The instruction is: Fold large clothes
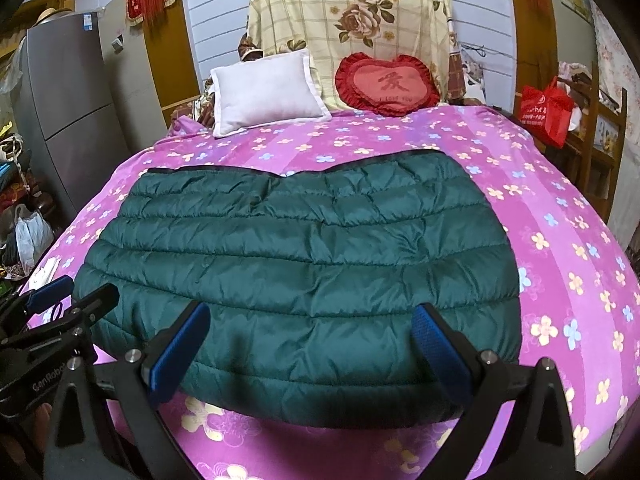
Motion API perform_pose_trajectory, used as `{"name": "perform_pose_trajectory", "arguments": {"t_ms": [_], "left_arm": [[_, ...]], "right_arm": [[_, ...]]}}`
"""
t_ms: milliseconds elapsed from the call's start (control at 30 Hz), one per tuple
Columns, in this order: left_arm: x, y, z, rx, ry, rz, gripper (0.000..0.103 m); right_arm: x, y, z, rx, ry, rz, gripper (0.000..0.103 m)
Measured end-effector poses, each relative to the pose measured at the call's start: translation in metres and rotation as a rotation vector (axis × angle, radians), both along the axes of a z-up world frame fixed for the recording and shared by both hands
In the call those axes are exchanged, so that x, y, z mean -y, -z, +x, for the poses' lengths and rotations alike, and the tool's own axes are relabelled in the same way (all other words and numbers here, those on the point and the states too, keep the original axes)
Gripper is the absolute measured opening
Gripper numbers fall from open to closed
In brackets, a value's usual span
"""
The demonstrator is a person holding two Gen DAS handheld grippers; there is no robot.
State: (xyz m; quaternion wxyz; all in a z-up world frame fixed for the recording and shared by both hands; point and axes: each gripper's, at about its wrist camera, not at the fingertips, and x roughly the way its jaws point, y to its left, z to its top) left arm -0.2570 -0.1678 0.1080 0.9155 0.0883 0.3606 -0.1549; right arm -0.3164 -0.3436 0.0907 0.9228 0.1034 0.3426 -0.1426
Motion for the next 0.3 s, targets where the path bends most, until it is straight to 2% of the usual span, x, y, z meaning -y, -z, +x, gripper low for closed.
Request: {"name": "perform_pose_trajectory", "arguments": {"t_ms": [300], "left_arm": [[-0.0014, 0.0023, 0.0057, 0.010, 0.016, -0.012, 0.066]], "right_arm": [[0.0037, 0.0026, 0.0041, 0.000, -0.003, 0.007, 0.102]]}}
